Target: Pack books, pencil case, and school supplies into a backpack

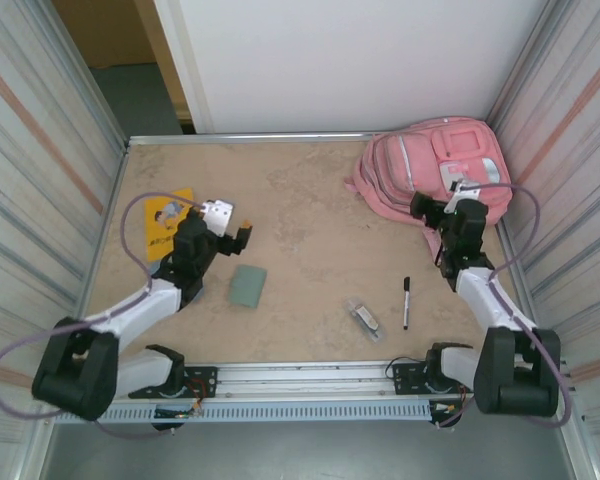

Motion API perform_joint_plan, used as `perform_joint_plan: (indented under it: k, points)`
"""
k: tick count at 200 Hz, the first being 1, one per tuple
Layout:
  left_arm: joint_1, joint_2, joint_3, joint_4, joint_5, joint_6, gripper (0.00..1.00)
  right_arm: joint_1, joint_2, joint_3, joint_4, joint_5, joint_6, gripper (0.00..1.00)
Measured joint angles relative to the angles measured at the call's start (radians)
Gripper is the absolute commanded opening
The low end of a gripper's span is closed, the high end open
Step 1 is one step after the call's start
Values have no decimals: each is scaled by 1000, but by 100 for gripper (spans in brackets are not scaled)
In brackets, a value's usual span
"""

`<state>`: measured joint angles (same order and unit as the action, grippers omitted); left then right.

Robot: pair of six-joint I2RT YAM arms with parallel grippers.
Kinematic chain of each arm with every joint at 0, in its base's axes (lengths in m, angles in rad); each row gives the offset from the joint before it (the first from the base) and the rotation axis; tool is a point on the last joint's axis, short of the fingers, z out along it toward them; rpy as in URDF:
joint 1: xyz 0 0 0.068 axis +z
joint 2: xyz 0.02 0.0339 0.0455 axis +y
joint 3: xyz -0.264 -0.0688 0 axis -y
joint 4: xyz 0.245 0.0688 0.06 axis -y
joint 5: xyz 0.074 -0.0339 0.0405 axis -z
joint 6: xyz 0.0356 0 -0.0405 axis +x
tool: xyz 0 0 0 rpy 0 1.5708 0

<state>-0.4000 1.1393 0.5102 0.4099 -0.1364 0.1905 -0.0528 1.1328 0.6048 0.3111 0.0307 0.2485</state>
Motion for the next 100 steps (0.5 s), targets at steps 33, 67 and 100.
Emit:
perform_joint_plan:
  k: [33, 67, 100]
  points:
    - [-36, -230, 114, -286, 34, -146, 99, -21, 14, 259, -300, 5, 170, 96]
    - [-27, -484, 135, -549, 21, -436, 99, 68, 214, 463, -477, 27, 157, 88]
    - [47, -626, 132, -724, 114, -608, 99, 185, 509, 676, -610, 56, 55, 79]
